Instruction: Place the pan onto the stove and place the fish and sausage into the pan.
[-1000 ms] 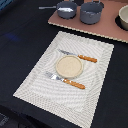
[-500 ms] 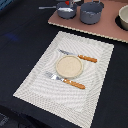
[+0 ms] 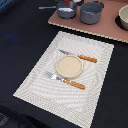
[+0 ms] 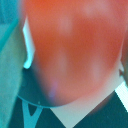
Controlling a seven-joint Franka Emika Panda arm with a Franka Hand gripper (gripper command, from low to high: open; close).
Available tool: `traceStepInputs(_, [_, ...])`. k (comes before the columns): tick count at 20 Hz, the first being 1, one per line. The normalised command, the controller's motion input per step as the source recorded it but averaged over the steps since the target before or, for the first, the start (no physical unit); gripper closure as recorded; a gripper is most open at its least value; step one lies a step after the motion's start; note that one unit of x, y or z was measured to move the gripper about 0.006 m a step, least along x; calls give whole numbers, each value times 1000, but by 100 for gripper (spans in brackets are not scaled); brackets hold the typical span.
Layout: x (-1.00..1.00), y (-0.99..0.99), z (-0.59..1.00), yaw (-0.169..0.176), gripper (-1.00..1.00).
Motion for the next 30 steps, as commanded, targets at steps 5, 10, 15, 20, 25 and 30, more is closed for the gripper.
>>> traceStepInputs(5, [-165,55,117,-5,-100])
traceStepInputs(10, [165,-403,915,-166,-100])
traceStepInputs(15, [136,-469,527,-199,-100])
traceStepInputs(20, [55,-714,5,-132,-100])
traceStepInputs(25, [215,-851,0,-78,-100])
traceStepInputs(30, [255,-905,2,-56,-100])
